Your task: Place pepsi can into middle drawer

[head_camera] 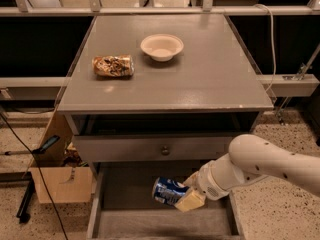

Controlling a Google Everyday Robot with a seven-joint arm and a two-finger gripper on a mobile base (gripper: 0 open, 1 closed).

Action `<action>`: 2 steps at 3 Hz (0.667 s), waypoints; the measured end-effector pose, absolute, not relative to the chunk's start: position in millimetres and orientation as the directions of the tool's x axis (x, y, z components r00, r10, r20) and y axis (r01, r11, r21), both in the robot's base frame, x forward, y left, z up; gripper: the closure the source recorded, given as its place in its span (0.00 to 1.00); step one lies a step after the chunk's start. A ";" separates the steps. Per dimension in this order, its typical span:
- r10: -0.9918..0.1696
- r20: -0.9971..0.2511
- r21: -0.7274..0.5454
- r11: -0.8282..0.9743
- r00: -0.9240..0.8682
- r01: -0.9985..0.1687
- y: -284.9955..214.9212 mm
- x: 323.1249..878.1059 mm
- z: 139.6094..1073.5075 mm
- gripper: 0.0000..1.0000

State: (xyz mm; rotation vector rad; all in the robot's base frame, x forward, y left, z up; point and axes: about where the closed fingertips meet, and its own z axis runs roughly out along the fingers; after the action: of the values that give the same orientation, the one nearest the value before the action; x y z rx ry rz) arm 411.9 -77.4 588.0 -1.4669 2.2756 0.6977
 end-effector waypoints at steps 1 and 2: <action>-0.693 -0.591 0.194 0.375 -0.413 -0.906 -84.1 427.4 567.2 1.00; -0.641 -0.639 0.176 0.417 -0.425 -0.892 -98.9 436.2 531.1 1.00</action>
Offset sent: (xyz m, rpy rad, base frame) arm 0.0295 -0.0377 -0.0636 0.1428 -0.1530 -0.1584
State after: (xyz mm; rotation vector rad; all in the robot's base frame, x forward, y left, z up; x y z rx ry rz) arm 436.2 -98.9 531.1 -1.2984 2.1954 0.6950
